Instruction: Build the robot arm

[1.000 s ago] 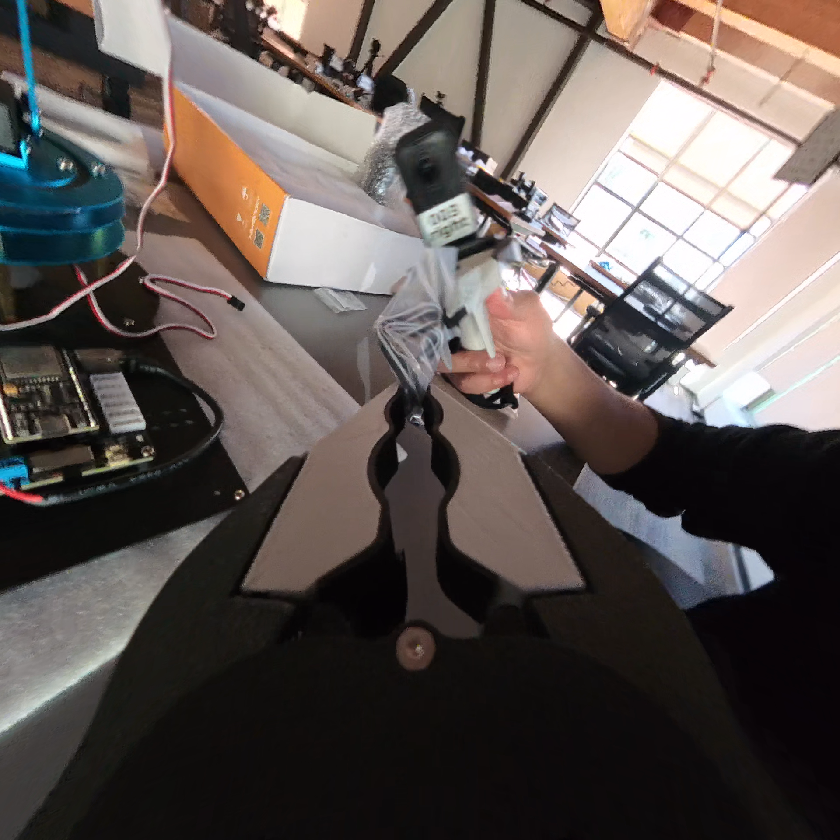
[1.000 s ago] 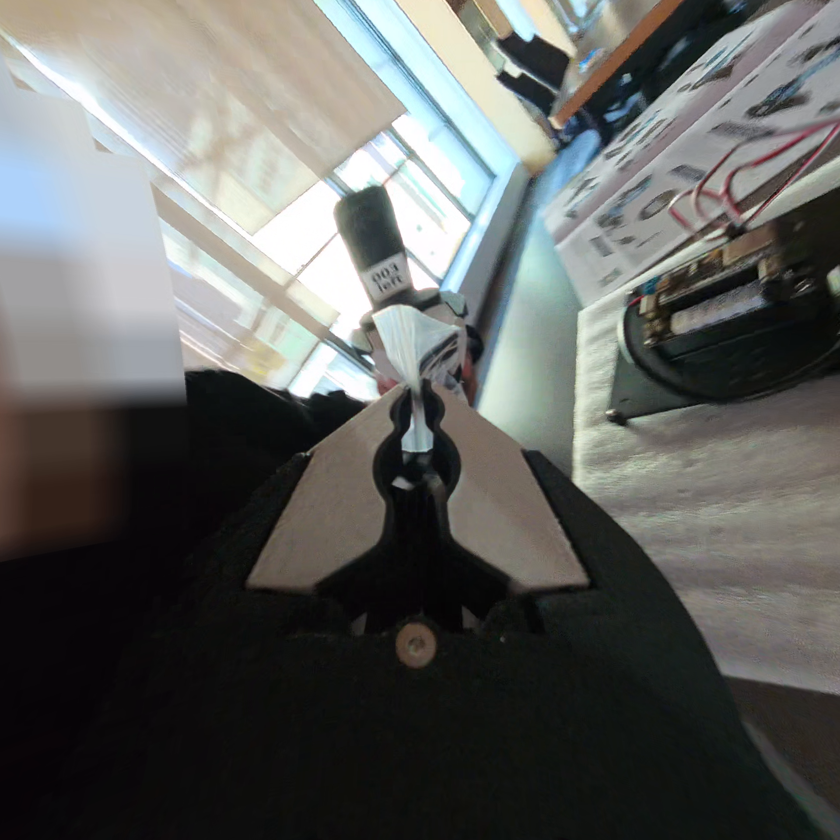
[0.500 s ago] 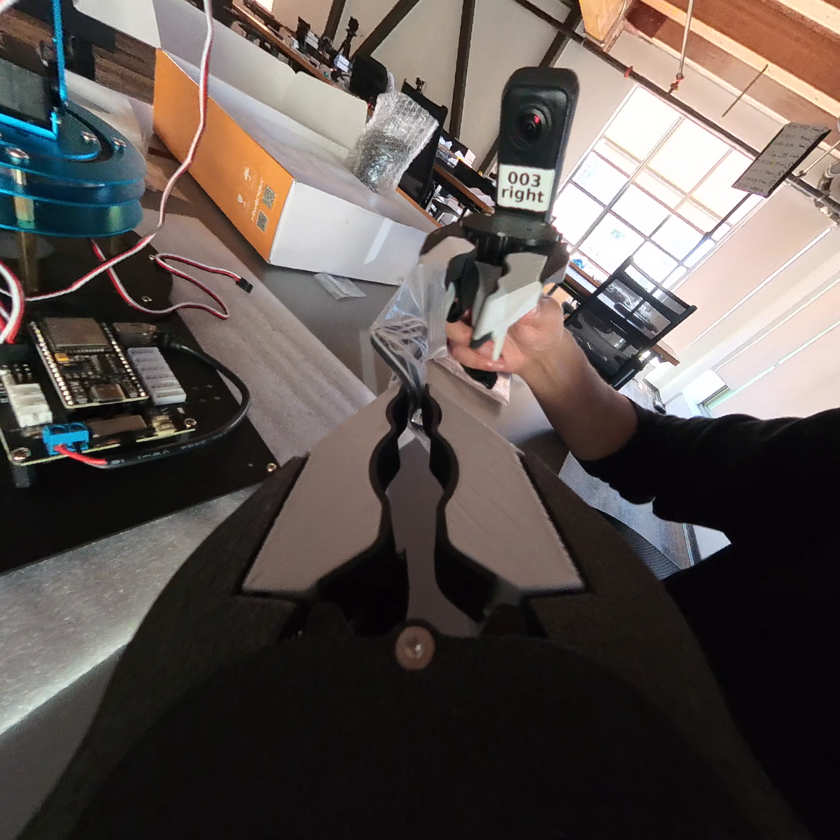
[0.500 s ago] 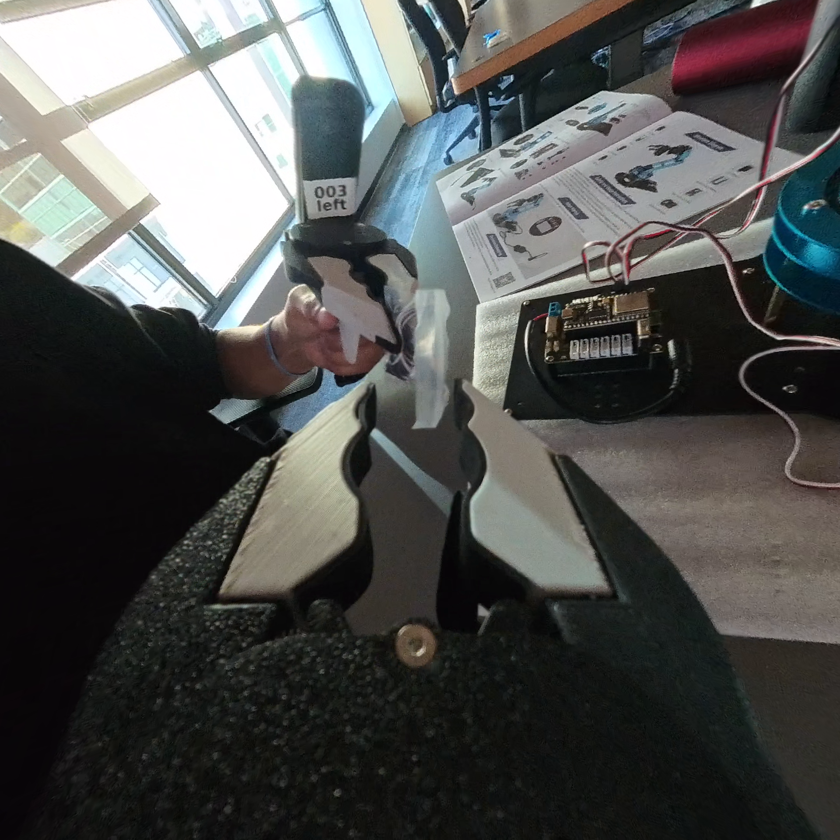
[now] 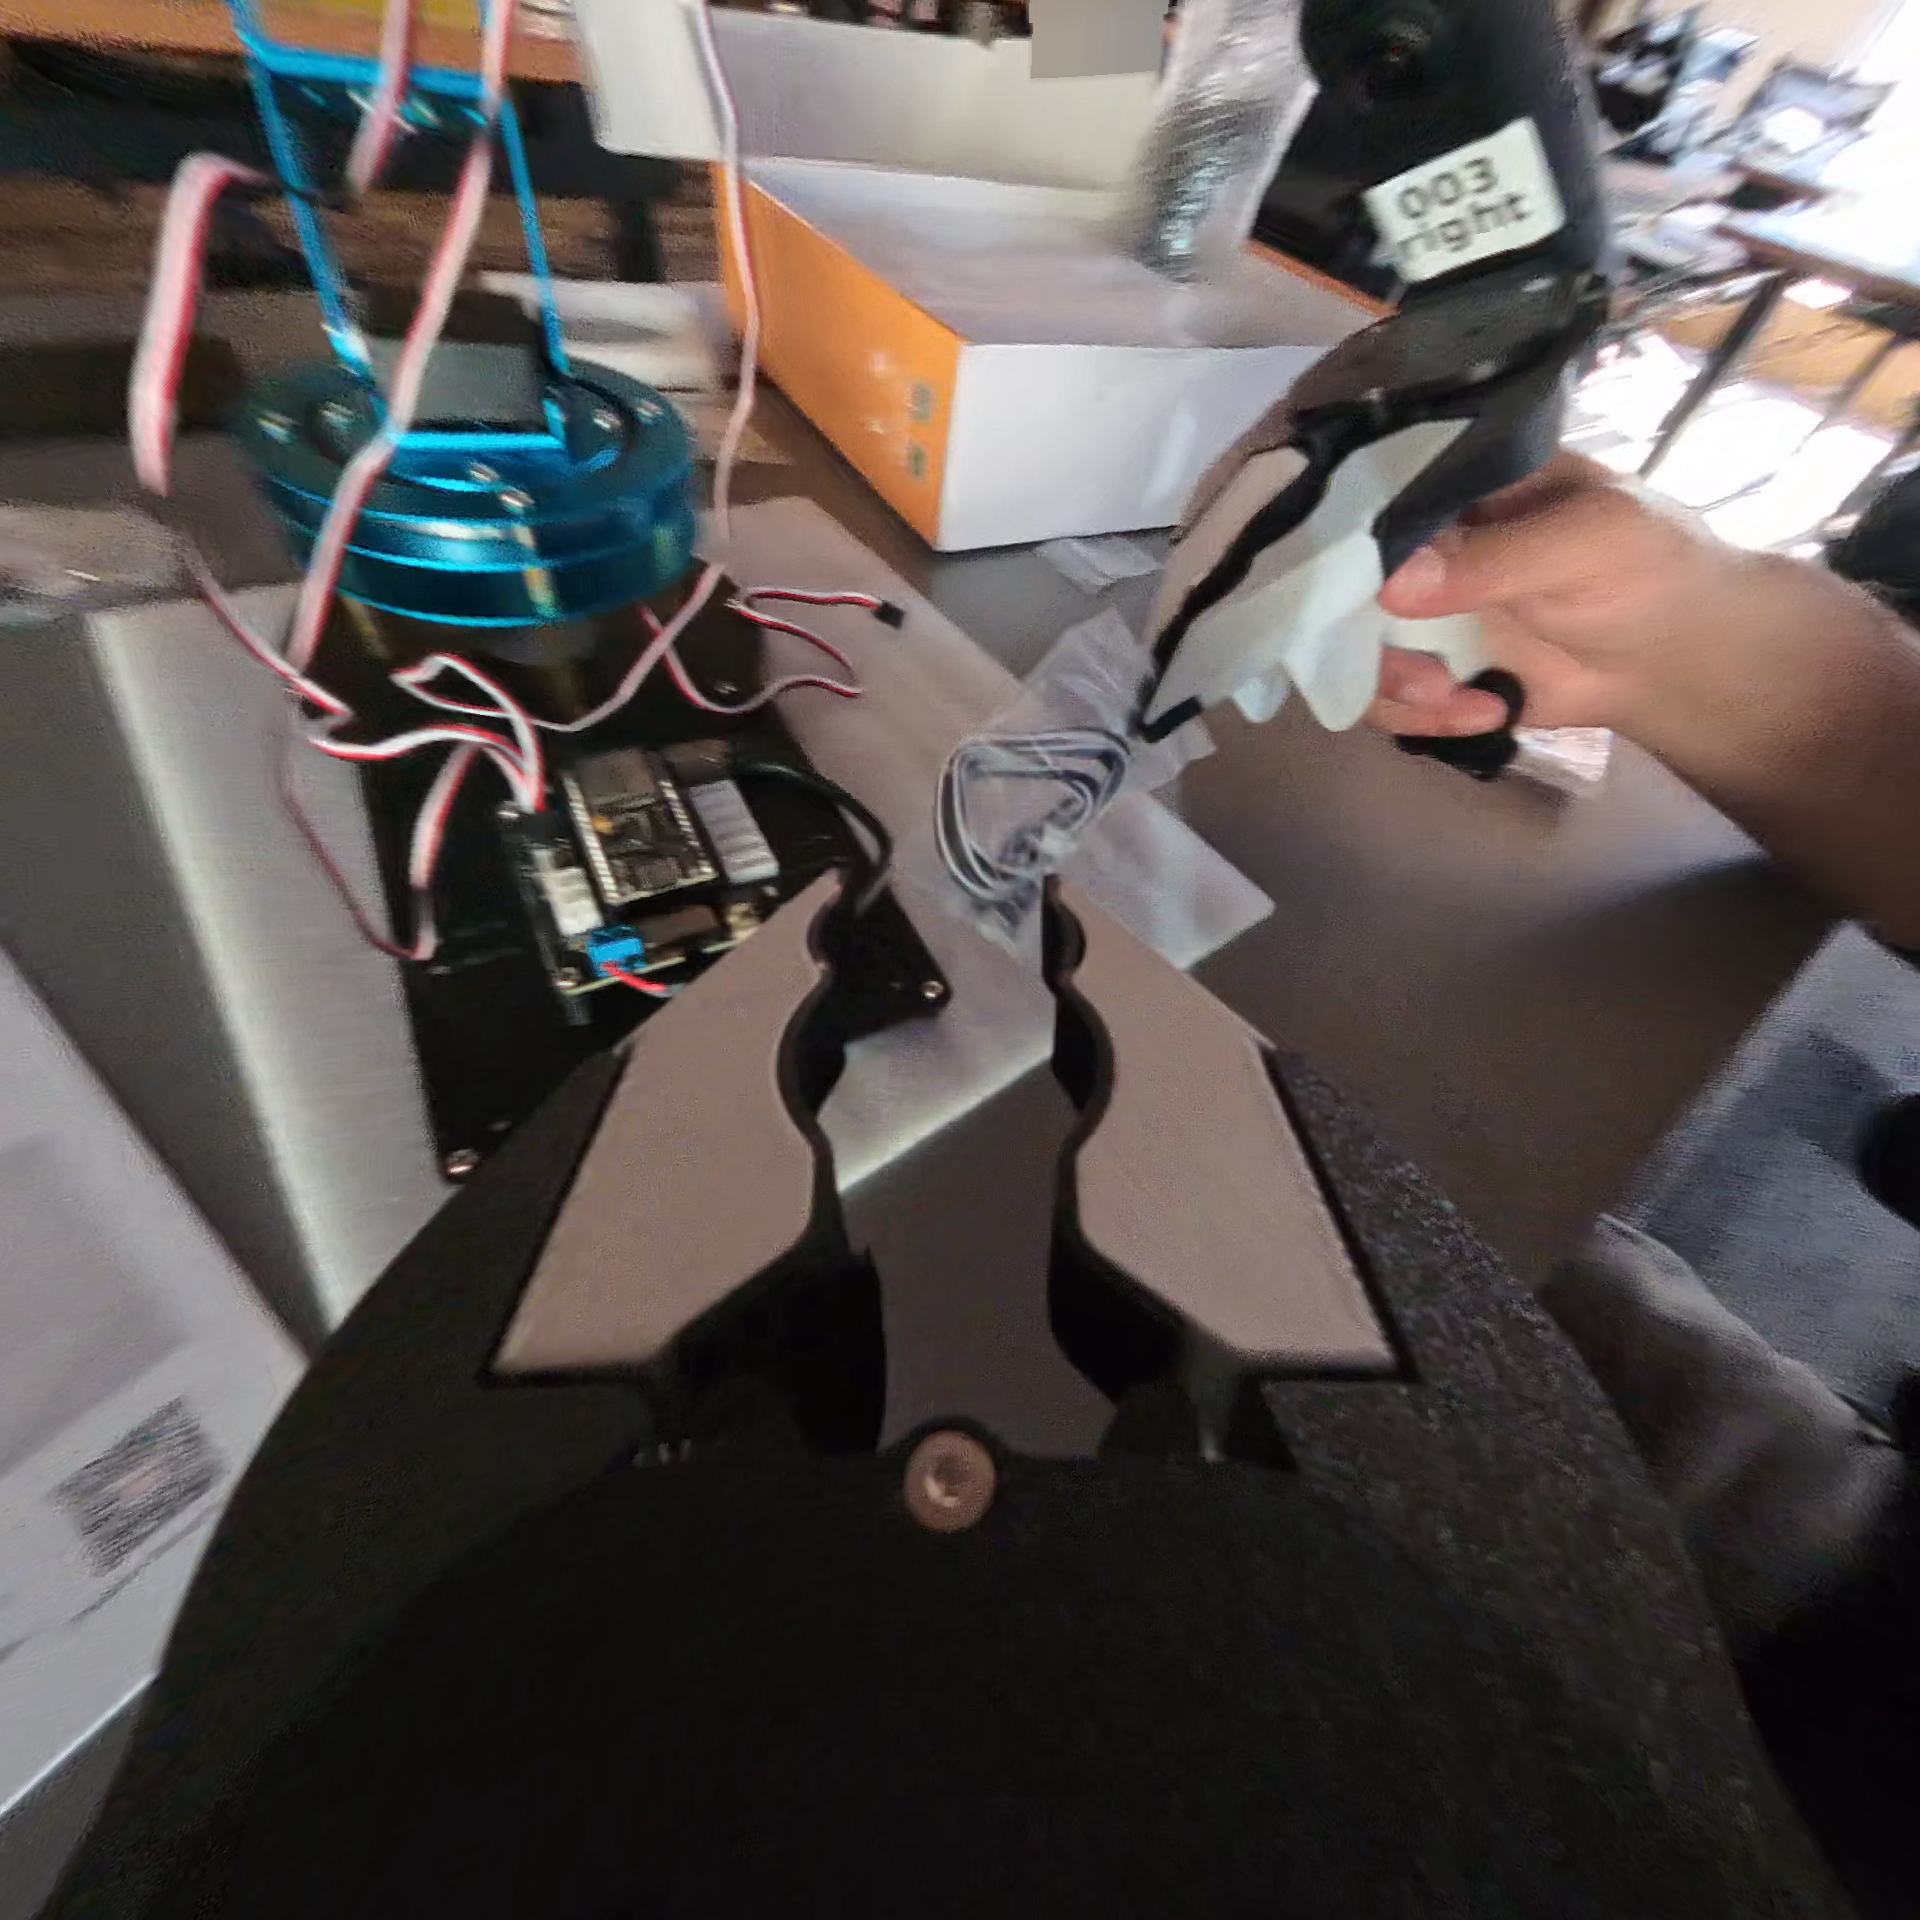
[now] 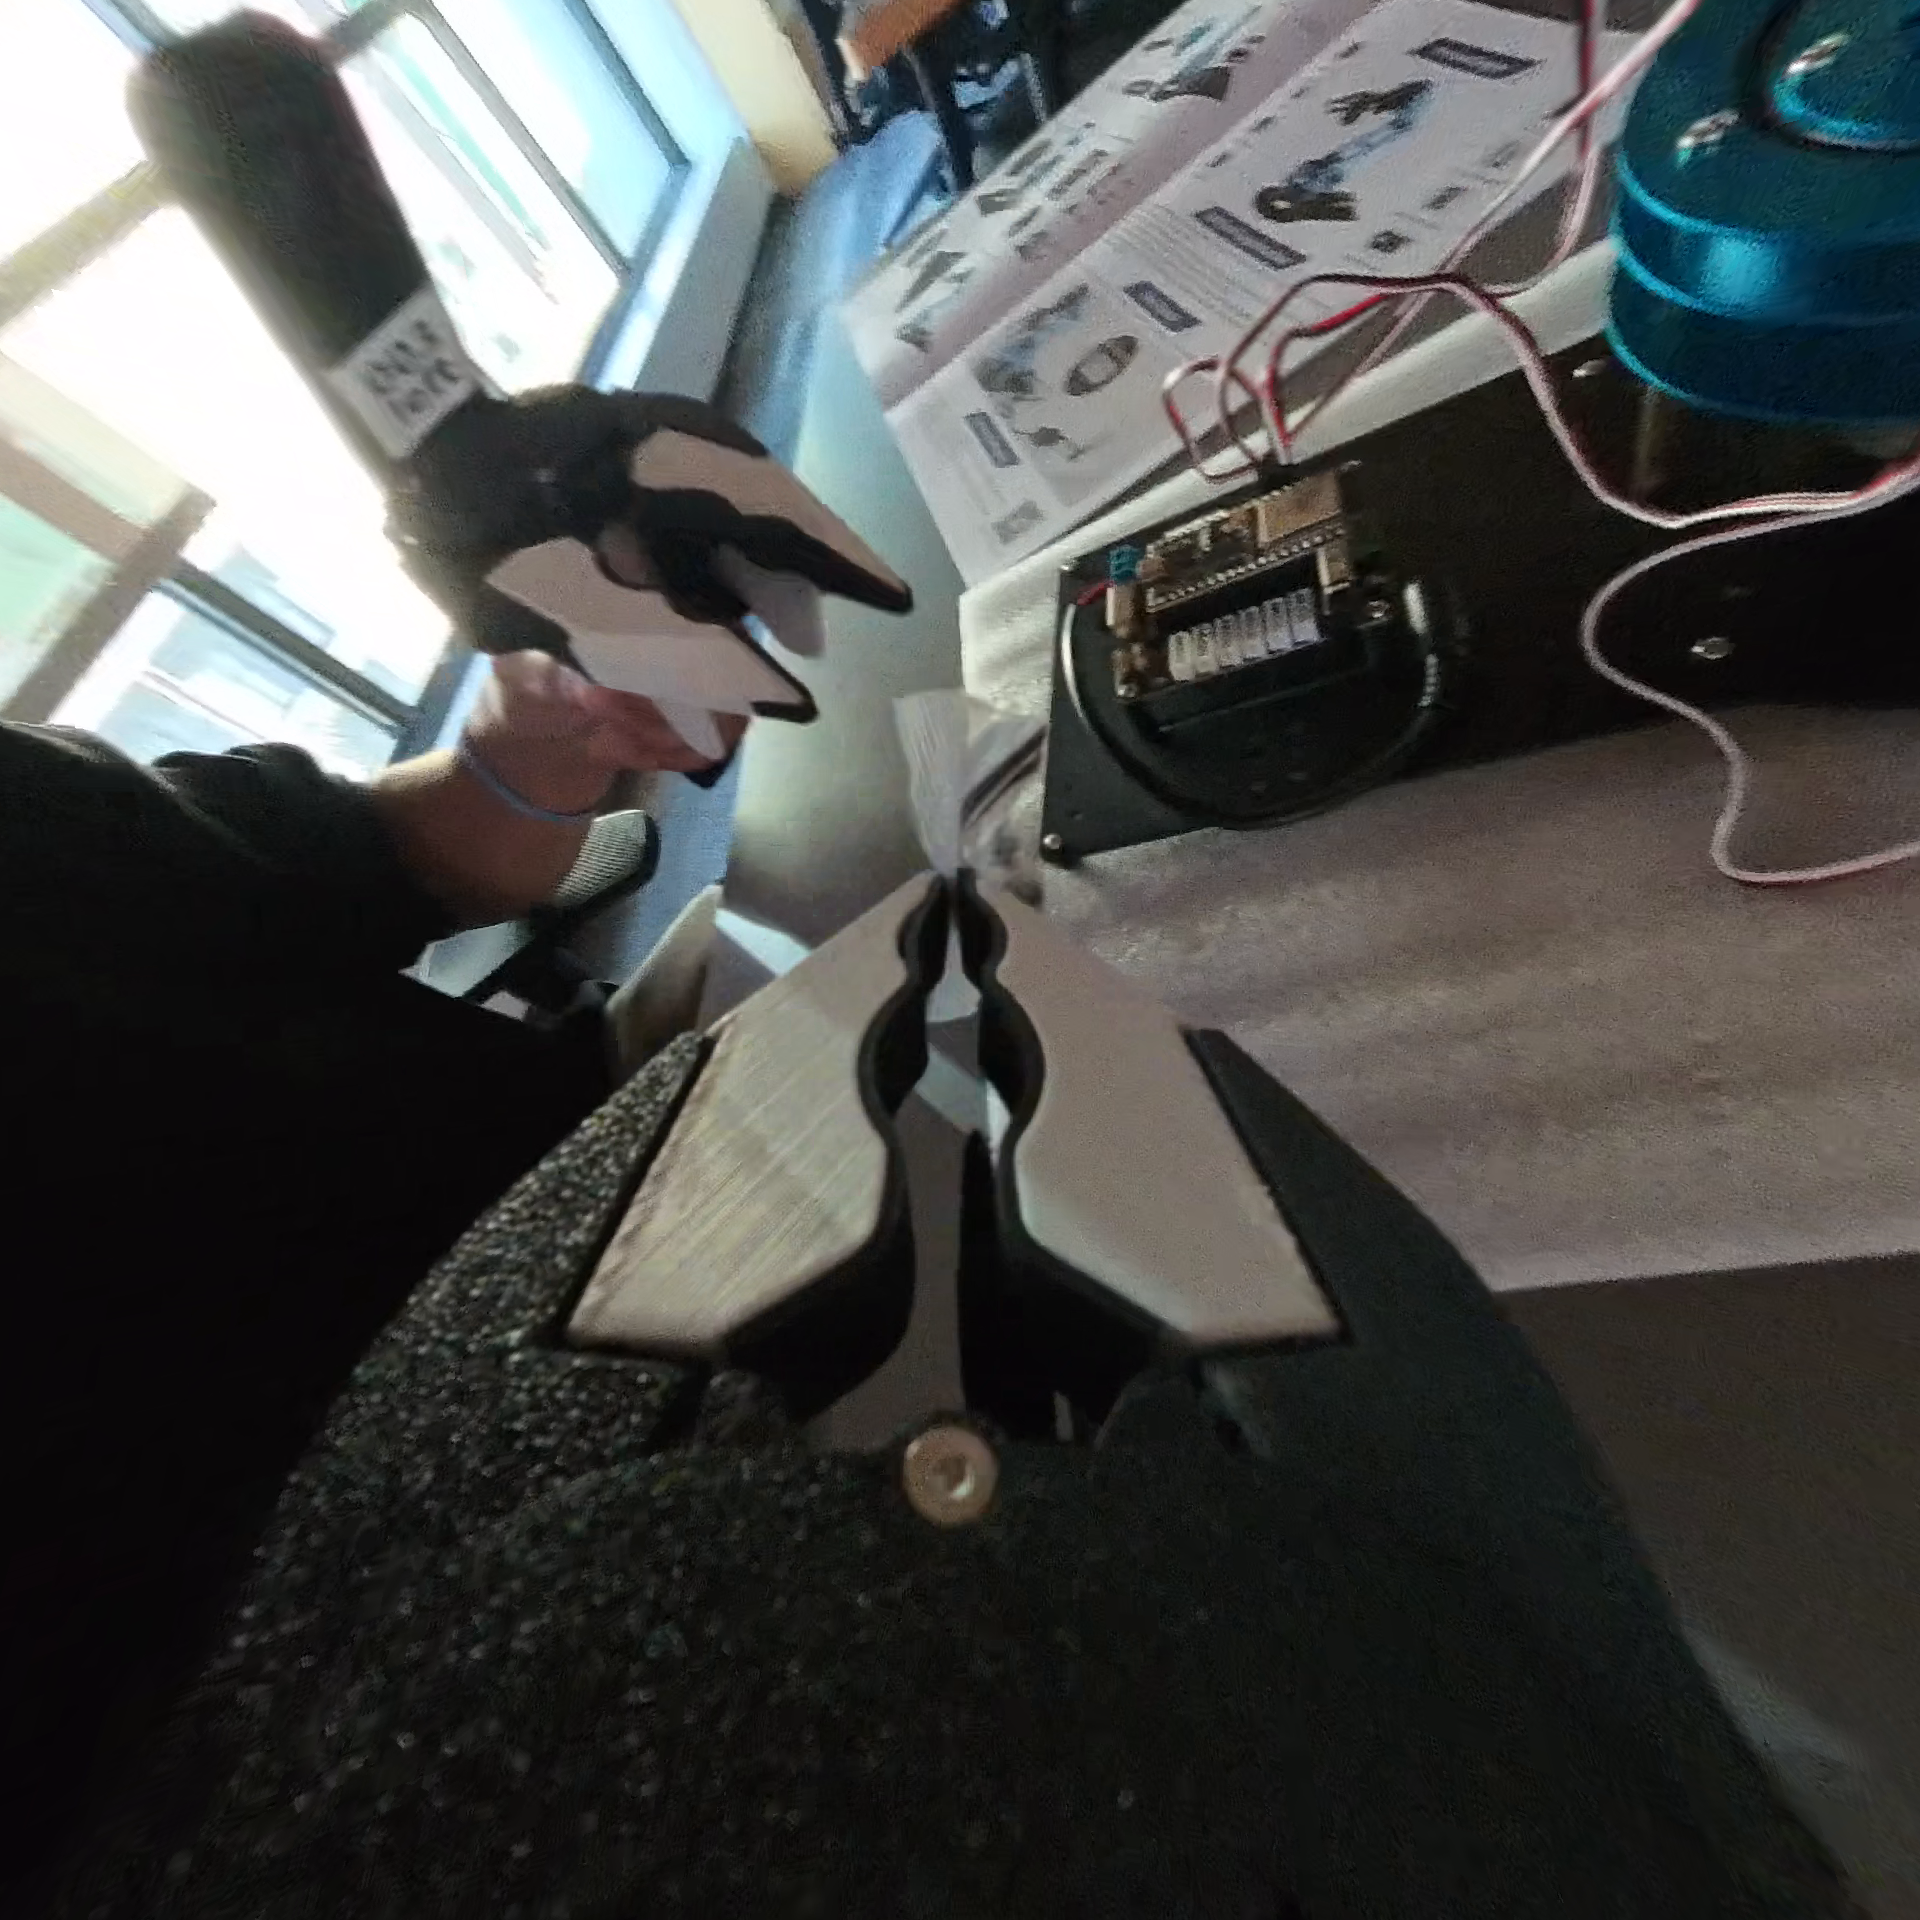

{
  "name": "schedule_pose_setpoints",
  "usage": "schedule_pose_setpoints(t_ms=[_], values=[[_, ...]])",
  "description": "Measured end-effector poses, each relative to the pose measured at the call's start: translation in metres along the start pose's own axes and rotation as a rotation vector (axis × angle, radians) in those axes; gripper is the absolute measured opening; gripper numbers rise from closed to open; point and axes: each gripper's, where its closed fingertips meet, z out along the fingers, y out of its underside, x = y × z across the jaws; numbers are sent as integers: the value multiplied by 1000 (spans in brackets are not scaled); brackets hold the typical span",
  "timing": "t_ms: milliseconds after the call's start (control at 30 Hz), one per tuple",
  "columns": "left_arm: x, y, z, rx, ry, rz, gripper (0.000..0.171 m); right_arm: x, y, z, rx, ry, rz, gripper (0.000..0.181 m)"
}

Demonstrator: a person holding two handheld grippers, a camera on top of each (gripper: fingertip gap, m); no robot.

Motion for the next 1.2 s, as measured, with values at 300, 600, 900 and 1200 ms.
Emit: schedule_pose_setpoints(t_ms=[300, 600, 900, 1200], values=[[55, -7, 14, -9, 249, -305, 25, -23, 13, 20, -51, 0, -70, 0], [54, -1, 25, -8, 267, -380, 9, -39, 17, 26, -92, 30, -193, 2], [54, -4, 19, 35, 300, -364, 0, -47, 10, 20, -54, -99, -102, 3], [49, 0, 20, 30, 335, -522, 7, -31, 8, 21, -57, 28, -200, 0]])
